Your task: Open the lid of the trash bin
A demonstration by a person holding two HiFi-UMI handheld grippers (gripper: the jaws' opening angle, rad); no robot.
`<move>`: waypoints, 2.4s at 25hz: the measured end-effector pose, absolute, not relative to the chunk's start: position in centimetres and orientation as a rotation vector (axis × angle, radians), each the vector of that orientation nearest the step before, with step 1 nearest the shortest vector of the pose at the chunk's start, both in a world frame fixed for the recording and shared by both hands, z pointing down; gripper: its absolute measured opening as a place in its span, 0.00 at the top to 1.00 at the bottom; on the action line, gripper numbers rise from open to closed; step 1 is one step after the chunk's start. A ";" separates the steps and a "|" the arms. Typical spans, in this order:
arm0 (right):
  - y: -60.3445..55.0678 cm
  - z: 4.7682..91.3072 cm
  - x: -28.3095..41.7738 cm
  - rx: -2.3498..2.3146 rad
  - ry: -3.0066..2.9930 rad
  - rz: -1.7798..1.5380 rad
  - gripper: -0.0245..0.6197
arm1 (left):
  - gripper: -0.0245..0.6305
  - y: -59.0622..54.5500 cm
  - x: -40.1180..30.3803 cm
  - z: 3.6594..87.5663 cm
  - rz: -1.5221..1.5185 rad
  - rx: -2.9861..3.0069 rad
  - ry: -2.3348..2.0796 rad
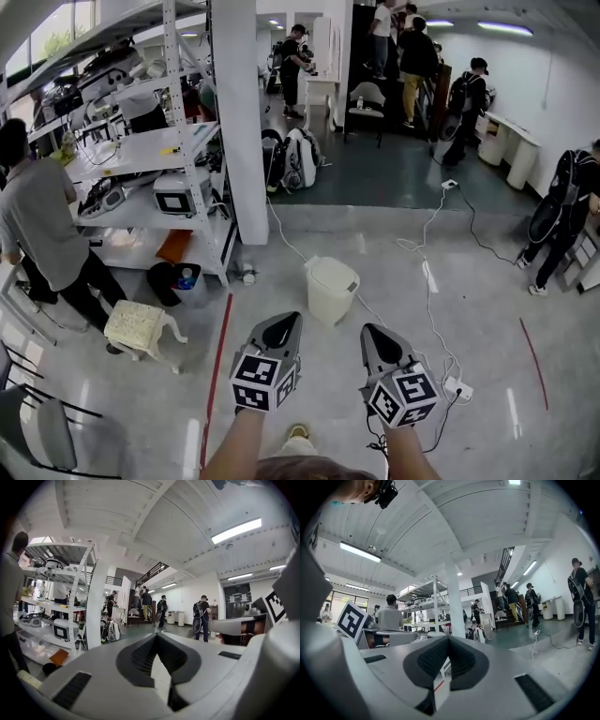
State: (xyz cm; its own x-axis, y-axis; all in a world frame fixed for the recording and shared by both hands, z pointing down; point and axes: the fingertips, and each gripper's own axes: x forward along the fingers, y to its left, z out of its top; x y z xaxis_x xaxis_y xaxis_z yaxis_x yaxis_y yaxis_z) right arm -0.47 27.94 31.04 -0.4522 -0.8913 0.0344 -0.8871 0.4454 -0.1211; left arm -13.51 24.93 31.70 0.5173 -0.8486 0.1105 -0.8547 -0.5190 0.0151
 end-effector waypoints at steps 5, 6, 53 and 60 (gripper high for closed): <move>24.1 31.0 -0.5 -1.654 2.624 -0.179 0.92 | 0.97 20.9 -13.5 31.4 0.142 2.706 -1.486; 23.4 31.0 -0.4 -1.661 2.618 -0.181 0.92 | 0.97 20.1 -13.4 31.4 0.146 2.712 -1.481; -13.6 32.4 13.6 -1.787 2.489 -0.229 0.92 | 0.97 -17.0 -1.4 34.8 0.188 2.704 -1.400; -21.0 33.6 15.8 -1.718 2.531 -0.244 0.92 | 0.97 -24.3 0.5 35.2 0.189 2.668 -1.474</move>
State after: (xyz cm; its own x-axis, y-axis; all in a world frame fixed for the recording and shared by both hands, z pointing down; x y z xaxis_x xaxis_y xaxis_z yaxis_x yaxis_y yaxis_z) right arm 15.79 -21.03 33.57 -0.3713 -0.9280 0.0293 -0.9165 0.3613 -0.1716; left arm 0.51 -24.27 35.22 0.5274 -0.8363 0.1500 -0.8471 -0.5312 0.0169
